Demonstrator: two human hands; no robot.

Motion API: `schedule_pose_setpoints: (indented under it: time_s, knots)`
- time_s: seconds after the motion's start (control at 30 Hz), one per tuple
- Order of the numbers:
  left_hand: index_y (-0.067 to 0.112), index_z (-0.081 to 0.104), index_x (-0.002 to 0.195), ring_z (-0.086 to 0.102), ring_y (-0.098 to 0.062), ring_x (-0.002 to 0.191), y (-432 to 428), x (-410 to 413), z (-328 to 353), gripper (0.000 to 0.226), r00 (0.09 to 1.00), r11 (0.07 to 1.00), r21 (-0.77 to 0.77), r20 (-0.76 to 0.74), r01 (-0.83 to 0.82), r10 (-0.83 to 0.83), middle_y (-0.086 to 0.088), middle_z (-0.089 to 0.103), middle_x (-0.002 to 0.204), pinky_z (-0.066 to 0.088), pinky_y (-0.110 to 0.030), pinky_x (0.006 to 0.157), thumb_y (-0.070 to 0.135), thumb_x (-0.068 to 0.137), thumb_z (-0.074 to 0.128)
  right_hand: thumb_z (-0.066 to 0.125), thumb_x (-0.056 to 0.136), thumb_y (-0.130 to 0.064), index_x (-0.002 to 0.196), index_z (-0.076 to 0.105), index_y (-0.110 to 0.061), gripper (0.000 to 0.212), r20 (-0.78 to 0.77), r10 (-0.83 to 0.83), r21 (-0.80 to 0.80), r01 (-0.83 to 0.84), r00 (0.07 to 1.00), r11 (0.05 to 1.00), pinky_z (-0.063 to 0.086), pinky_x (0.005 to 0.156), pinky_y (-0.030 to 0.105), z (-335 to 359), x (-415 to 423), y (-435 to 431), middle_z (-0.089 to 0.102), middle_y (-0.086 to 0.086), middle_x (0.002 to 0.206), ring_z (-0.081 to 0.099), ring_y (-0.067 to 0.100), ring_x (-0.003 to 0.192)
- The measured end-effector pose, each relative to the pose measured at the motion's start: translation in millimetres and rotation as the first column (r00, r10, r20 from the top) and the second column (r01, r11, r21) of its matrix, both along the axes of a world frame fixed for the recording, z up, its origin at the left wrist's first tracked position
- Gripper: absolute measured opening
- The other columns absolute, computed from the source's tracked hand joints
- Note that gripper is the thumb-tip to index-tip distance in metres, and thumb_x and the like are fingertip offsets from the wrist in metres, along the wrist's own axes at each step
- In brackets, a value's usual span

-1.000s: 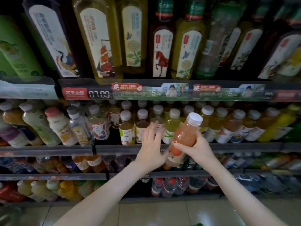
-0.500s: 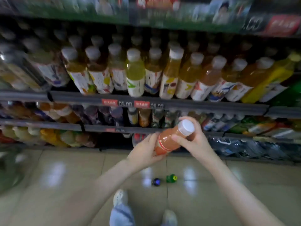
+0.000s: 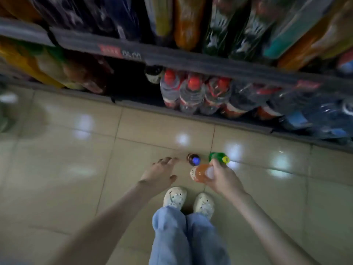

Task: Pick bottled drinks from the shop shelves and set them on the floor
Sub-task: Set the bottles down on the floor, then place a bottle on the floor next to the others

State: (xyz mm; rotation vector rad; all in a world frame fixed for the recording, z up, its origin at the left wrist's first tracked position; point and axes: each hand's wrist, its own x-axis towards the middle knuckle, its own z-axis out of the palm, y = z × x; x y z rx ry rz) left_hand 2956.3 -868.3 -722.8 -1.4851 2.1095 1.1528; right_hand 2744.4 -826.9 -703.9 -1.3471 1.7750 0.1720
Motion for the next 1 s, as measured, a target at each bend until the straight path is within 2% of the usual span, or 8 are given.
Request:
schedule_pose_setpoints:
  time_s: [0.13,0.27,0.47,0.6,0.7,0.77,0.87,1.0]
  knots:
    - [0.021,0.029,0.147,0.044,-0.025,0.125,28.9,1.4,-92.4,0.058,0.998,0.999,0.013,0.046,-0.034,0.033,-0.002,0.042,0.143,0.036,-0.033,0.098,0.027,0.094,0.053,0.058,0.093,-0.036,0.134,0.045,-0.014,0.048,-0.041,-0.032,0.124,0.037,0.999,0.992,0.044,0.091,0.036,-135.0,-7.1,21.6,0.049,0.015,0.133,0.055,0.034,0.116]
    - [0.022,0.029,0.146,0.044,-0.023,0.125,44.6,-11.4,-155.1,0.055,0.997,0.998,-0.009,0.043,-0.058,0.058,0.0,0.042,0.142,0.039,-0.034,0.094,0.027,0.095,0.05,0.053,0.096,-0.016,0.137,0.04,-0.009,0.043,-0.093,-0.03,0.127,0.042,0.995,0.991,0.043,0.093,0.037,-231.9,-16.0,39.5,0.041,0.017,0.135,0.049,0.034,0.121]
    - [0.021,0.033,0.144,0.045,-0.021,0.122,46.9,-28.8,-156.6,0.052,0.997,0.997,-0.031,0.03,-0.077,0.078,0.001,0.044,0.139,0.041,-0.033,0.09,0.027,0.095,0.049,0.047,0.099,-0.018,0.142,0.032,-0.011,0.047,-0.211,-0.094,0.076,0.112,0.973,0.991,0.045,0.09,0.044,-255.9,-16.4,36.9,0.035,0.015,0.142,0.043,0.032,0.124]
    - [0.022,0.035,0.143,0.046,-0.021,0.12,30.1,-40.4,-77.1,0.051,0.996,0.994,-0.063,-0.003,-0.089,0.089,0.0,0.045,0.138,0.038,-0.028,0.086,0.029,0.095,0.05,0.054,0.095,-0.03,0.141,0.033,-0.014,0.053,-0.163,-0.167,0.01,0.171,0.972,0.985,0.046,0.089,0.042,-169.7,-20.9,21.1,0.039,0.01,0.14,0.043,0.029,0.125]
    - [0.023,0.039,0.14,0.049,-0.021,0.119,4.7,-59.5,19.7,0.049,0.988,0.985,-0.119,-0.102,-0.128,0.116,0.0,0.048,0.136,0.038,-0.026,0.084,0.028,0.093,0.053,0.06,0.092,-0.025,0.136,0.044,-0.013,0.049,0.042,-0.35,-0.17,0.352,0.936,0.92,0.046,0.089,0.04,-57.5,-31.5,3.3,0.046,0.009,0.135,0.049,0.028,0.119]
    - [0.022,0.042,0.138,0.054,-0.024,0.116,-15.0,-79.7,96.6,0.047,0.975,0.977,-0.151,-0.186,-0.148,0.118,-0.003,0.051,0.132,0.046,-0.032,0.087,0.026,0.093,0.054,0.064,0.09,-0.023,0.129,0.052,-0.015,0.042,0.236,-0.463,-0.255,0.514,0.855,0.819,0.047,0.087,0.03,33.4,-43.8,-11.4,0.053,0.003,0.127,0.057,0.019,0.105]
    - [0.019,0.045,0.135,0.056,-0.027,0.114,-42.6,-118.7,218.3,0.045,0.947,0.964,-0.207,-0.306,-0.164,0.095,-0.005,0.053,0.132,0.047,-0.038,0.088,0.024,0.092,0.056,0.068,0.089,-0.022,0.116,0.055,-0.028,0.03,0.407,-0.453,-0.356,0.594,0.793,0.721,0.041,0.073,0.004,174.6,-69.0,-30.7,0.06,-0.013,0.104,0.058,-0.004,0.088]
    - [0.018,0.046,0.135,0.056,-0.023,0.115,-67.4,-177.5,368.2,0.044,0.865,0.928,-0.356,-0.494,-0.109,-0.088,-0.007,0.057,0.128,0.045,-0.032,0.093,0.025,0.093,0.056,0.068,0.089,-0.017,0.111,0.055,-0.029,0.028,0.457,-0.384,-0.532,0.592,0.802,0.605,0.046,0.081,0.012,342.2,-114.1,-43.5,0.063,-0.012,0.097,0.06,-0.002,0.084]
